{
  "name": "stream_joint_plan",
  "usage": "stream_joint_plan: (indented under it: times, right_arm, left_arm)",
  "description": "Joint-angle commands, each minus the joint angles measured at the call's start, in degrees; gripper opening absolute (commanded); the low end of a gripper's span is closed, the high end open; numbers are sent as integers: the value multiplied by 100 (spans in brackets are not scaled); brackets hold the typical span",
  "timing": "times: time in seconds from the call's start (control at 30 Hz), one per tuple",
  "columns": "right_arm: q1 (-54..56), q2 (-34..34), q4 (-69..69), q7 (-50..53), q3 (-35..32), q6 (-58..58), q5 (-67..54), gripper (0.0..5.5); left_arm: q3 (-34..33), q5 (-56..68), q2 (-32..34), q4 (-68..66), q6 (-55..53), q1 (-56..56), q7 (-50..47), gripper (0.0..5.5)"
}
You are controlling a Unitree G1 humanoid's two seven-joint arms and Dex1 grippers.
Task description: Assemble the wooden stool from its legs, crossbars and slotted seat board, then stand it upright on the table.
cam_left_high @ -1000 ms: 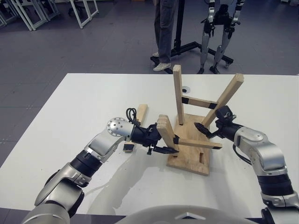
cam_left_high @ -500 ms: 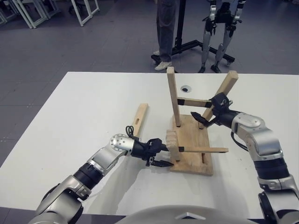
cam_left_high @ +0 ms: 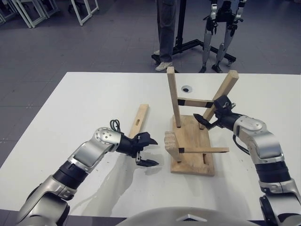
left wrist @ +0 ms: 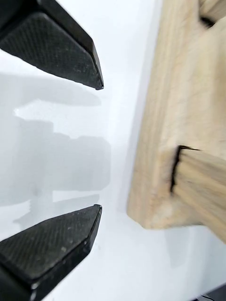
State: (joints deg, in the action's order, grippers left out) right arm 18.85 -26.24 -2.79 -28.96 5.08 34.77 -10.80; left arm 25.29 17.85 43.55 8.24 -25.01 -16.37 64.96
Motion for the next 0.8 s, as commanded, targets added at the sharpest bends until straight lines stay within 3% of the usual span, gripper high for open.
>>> stream_joint_plan:
  times: [0.03, 0.13, 0.3, 0.5, 0.8]
  right_arm:
    - [197, 65, 302, 16, -59, -152, 77, 550]
    - [87, 18, 166, -38, -91, -107, 54, 550]
    - [-388, -90, -482, -83, -259, 235, -87, 550]
    - [-742, 35, -1217, 116, -371, 671, -224, 550]
    - [-1022, 139, -1838, 347, -457, 1073, -397, 550]
  left_arm:
    - [-677, 314, 80, 626, -754, -120, -325, 453]
    - [-1167, 274, -109, 976, -1409, -20, -1167, 453]
    - [-1866, -246, -933, 1585, -2299, 534, -3346, 453]
    - [-2465, -508, -2710, 2234, -3380, 1284, -5485, 453]
    - [-2373, -853, -2975, 1867, -3170, 1878, -5900, 453]
